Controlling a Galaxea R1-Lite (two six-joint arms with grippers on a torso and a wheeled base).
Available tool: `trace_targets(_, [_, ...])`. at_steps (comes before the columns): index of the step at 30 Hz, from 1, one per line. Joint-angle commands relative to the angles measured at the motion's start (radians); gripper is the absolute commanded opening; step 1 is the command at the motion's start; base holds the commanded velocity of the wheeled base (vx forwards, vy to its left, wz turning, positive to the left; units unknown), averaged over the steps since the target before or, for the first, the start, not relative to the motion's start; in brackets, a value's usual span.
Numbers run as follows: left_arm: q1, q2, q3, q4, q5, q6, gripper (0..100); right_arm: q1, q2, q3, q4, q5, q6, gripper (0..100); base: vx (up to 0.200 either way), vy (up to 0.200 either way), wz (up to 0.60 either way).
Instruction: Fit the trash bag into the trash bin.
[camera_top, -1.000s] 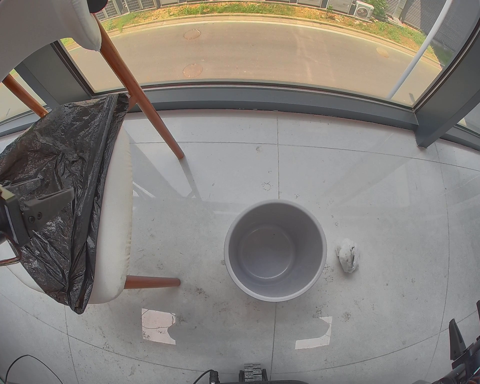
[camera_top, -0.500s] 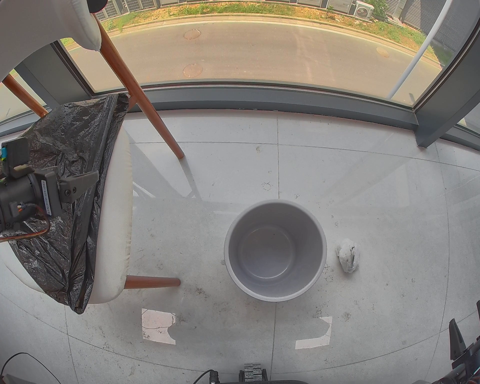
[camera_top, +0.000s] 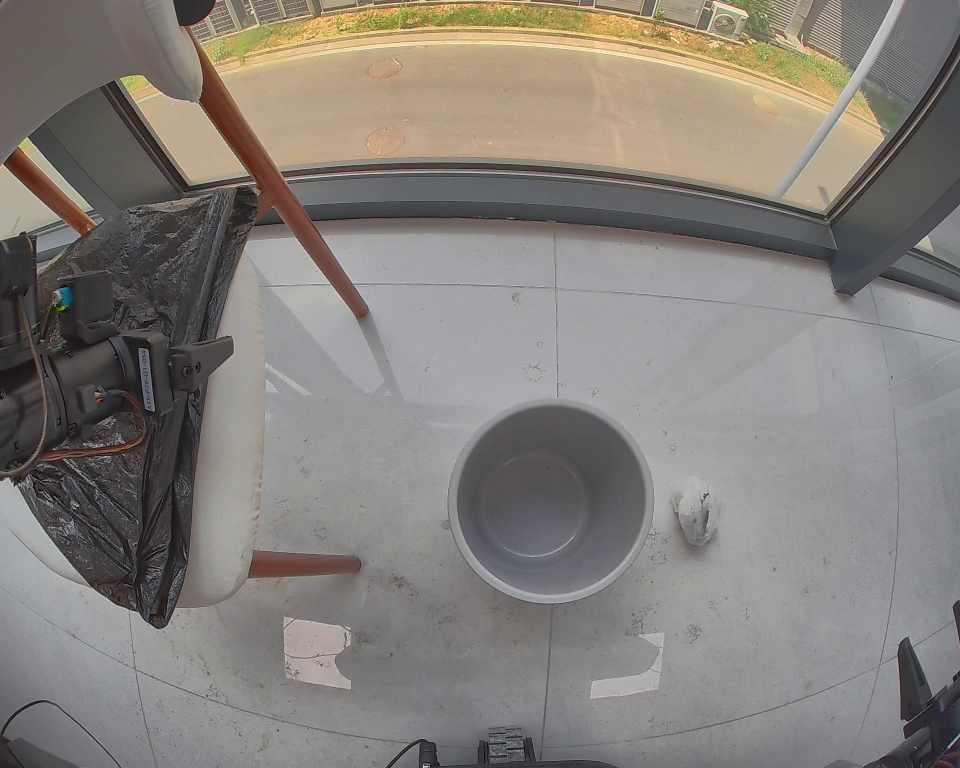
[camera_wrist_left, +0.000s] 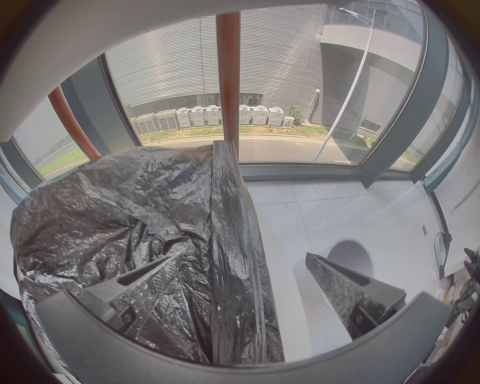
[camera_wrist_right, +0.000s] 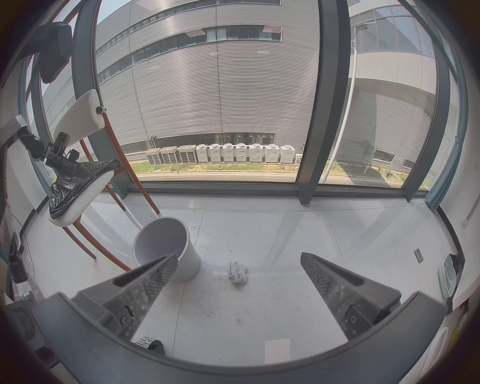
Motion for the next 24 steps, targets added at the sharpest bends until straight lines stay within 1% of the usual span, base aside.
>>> trace_targets(1, [0.000,0.032,0.003,-0.002,0.007,0.001,100,0.000,-0.010,0.016,0.000,0.000,0.000,100,0.000,0.000,0.00])
trace_targets(5, [0.000,0.032,0.020,-0.002,0.024,0.000,100,0.000,-0.010,0.016,0.000,0.000,0.000,100,0.000,0.000,0.00])
trace_targets(6, [0.000,0.032,0.027,-0.002,0.024,0.000,0,0.000,-0.010,0.016,0.000,0.000,0.000,100,0.000,0.000,0.00])
trace_targets(12, [0.005,0.024,0.073,-0.032,0.024,-0.005,0,0.000,-0.010,0.016,0.000,0.000,0.000,100,0.000,0.000,0.00])
trace_targets(16, [0.014,0.015,0.079,-0.030,0.024,-0.011,0,0.000,-0.010,0.016,0.000,0.000,0.000,100,0.000,0.000,0.00])
trace_targets(23, [0.017,-0.105,0.109,-0.019,0.025,-0.048,0,0.000,-0.010,0.016,0.000,0.000,0.000,100,0.000,0.000,0.00])
trace_targets(24, [0.045,-0.151,0.124,-0.019,0.018,-0.074,0,0.000,-0.010,0.016,0.000,0.000,0.000,100,0.000,0.000,0.00])
